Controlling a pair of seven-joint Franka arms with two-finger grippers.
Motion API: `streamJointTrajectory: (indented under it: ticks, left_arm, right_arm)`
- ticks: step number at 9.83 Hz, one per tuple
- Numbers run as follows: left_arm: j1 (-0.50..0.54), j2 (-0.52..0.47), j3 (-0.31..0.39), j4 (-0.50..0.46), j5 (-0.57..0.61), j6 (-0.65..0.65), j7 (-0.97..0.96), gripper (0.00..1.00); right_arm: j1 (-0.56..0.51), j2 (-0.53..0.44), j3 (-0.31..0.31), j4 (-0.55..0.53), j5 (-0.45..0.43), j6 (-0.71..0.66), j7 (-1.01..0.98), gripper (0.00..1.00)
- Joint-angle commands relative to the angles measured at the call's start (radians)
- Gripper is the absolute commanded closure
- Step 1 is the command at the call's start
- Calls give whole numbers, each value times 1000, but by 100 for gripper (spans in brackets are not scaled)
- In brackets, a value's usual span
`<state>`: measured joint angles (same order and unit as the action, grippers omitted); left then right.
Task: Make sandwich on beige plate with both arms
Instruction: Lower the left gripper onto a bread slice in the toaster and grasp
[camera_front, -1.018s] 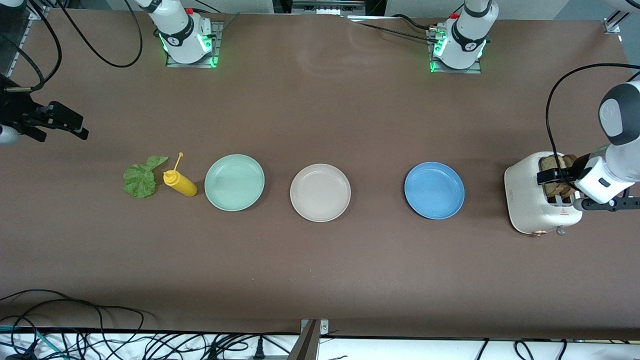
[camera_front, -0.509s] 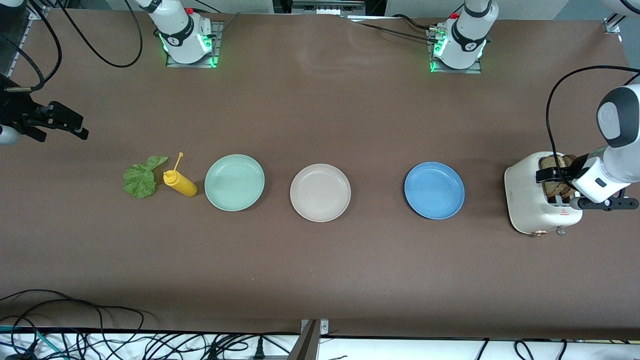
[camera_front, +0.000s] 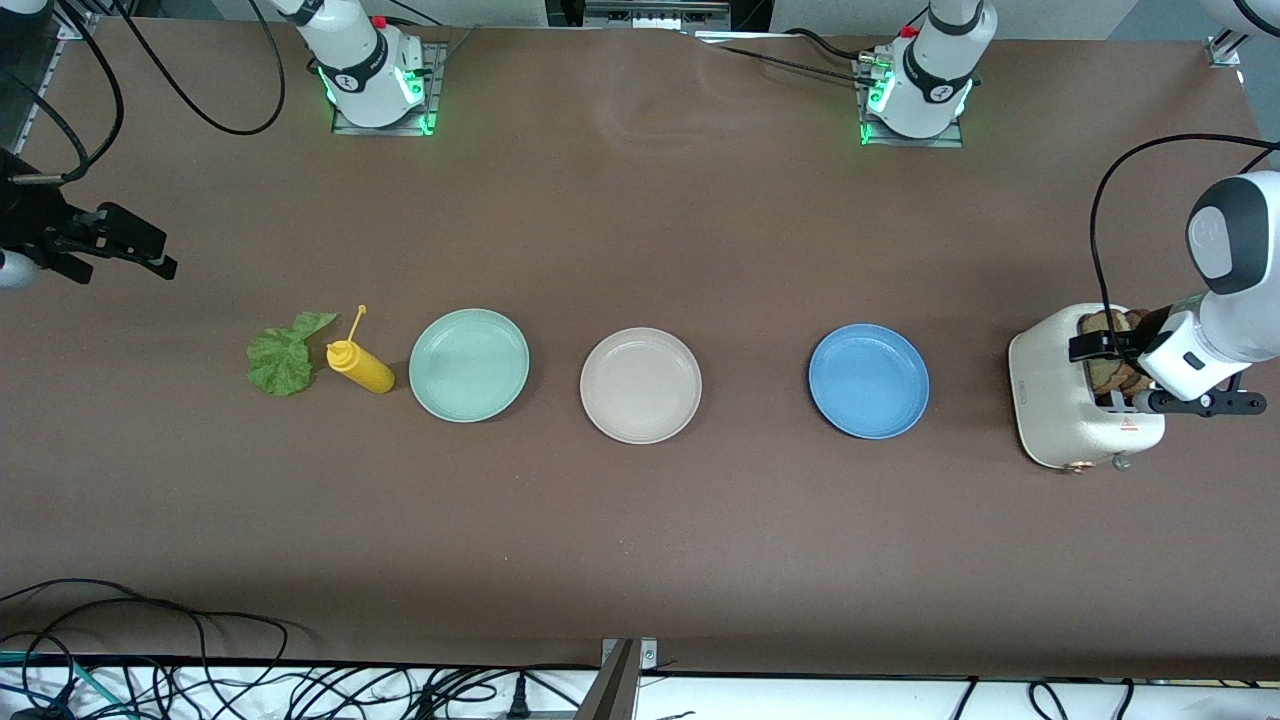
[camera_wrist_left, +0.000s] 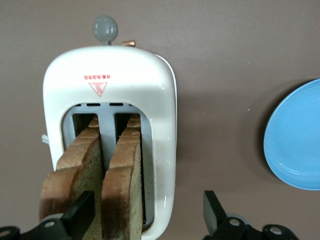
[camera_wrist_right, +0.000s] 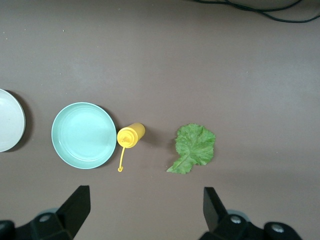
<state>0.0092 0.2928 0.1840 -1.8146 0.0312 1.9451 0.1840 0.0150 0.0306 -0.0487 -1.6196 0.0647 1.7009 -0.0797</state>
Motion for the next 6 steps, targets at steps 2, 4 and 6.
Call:
streamJointTrajectory:
  ticks: [2,4,6]
  left_arm:
    - [9,-79,-8,-89,-2,23,25,55]
    - [9,-84,-8,-92,-1,23,26,89]
    - [9,-84,-8,-101,-1,23,61,100]
  right_arm:
    - [-1,-5,-3,7,3,-14,1,0]
    - [-1,-6,-3,7,3,-14,1,0]
    - [-1,-6,-2,7,3,-12,1,0]
